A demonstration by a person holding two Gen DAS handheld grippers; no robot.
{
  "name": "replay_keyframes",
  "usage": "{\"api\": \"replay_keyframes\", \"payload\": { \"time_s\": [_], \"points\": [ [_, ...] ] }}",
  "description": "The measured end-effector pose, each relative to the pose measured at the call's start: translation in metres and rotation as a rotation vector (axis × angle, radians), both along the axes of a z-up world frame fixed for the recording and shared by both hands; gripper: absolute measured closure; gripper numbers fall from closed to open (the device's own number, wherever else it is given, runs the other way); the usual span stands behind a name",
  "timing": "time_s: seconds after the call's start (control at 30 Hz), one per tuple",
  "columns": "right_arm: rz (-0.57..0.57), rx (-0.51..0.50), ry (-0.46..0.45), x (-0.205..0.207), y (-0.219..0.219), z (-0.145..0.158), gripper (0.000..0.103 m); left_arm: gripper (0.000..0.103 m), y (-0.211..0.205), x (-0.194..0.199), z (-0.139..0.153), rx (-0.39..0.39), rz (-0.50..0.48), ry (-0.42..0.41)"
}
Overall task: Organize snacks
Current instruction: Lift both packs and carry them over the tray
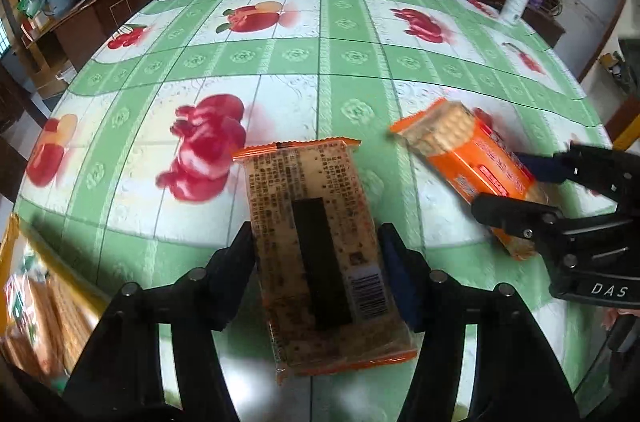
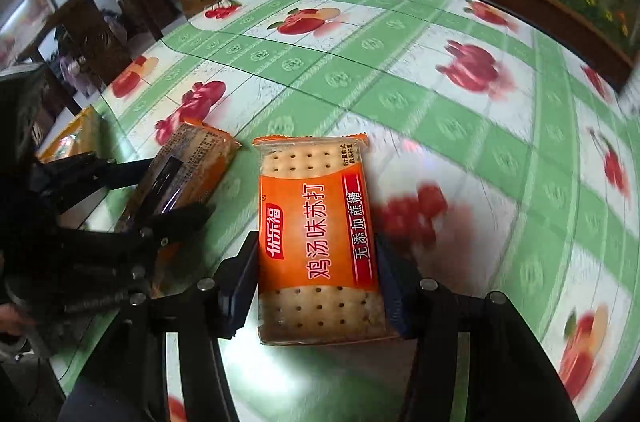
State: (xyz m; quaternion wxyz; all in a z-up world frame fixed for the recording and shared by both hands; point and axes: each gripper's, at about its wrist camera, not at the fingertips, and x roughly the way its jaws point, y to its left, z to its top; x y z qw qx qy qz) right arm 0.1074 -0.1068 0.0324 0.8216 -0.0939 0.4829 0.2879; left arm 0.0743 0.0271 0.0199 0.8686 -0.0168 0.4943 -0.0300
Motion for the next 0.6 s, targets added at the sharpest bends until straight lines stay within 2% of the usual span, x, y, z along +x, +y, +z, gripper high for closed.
{"api": "replay_keyframes", "payload": {
  "time_s": [0.17,0.33,0.43,0.6],
  "points": [
    [-0.042,0.063,0.008,-0.025,-0.017,0.003,0.048,0.041,-0.006,-0.032,0.014,0.003,-0.039,-0.049],
    [-0.023,0.119,-0.001,-0.051,-0.01,0.014,0.048,0.041,-0.001,-0.071,0.036,-0.02,-0.053,-0.102],
    [0.014,0.158,-0.007,-0.065,0.009,0.026,0.049,0.041,0.012,-0.093,0.052,-0.042,-0.05,-0.13],
    [0.091,0.185,-0.031,-0.081,0.052,0.042,0.049,0.041,0.049,-0.128,0.079,-0.026,-0.023,-0.186]
  ]
}}
